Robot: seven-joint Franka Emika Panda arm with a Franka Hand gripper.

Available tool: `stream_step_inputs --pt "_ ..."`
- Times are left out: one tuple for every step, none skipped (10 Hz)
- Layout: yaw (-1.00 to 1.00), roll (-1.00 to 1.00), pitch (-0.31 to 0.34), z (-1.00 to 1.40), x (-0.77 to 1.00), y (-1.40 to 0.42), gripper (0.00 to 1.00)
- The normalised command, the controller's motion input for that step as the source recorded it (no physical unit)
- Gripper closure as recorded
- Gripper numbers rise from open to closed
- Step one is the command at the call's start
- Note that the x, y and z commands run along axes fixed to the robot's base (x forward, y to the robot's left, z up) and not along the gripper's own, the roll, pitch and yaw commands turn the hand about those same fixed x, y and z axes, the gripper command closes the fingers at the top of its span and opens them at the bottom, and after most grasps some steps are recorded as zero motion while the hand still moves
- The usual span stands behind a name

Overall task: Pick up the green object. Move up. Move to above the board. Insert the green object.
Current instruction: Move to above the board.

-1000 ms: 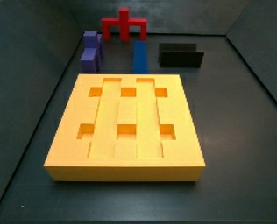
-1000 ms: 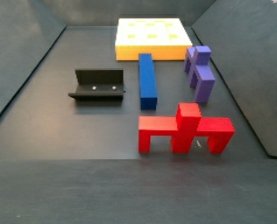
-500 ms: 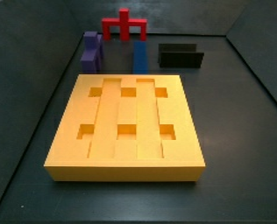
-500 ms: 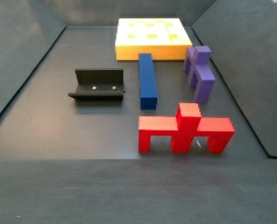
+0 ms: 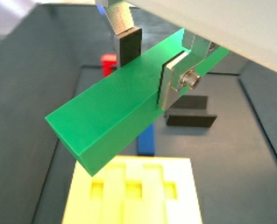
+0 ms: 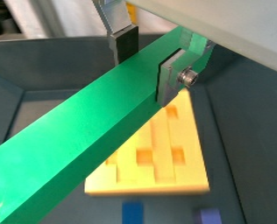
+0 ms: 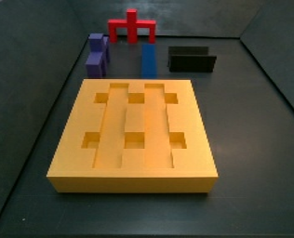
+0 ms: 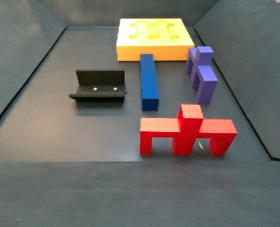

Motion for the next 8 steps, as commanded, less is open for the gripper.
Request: stream_step_inputs --pt "1.0 -0.02 0.13 0.09 0.21 -0.5 1.0" --pt "1.0 -0.02 0.129 0.05 0.11 -0.27 1.0" --pt "1.0 -0.02 0.129 0.04 0.09 -0.2 1.0" --pt "1.0 -0.02 0.15 0.03 0.07 -0.1 1.0" --pt "1.0 -0.01 0.163 0.03 0.07 -0.08 1.0" --pt "1.0 0.0 0.198 0.03 0.06 -0.05 1.0" --pt "1.0 0.0 0.226 0.03 0.06 -0.04 1.0" --pt "0.82 0.02 0.236 0.03 0.07 -0.03 1.0"
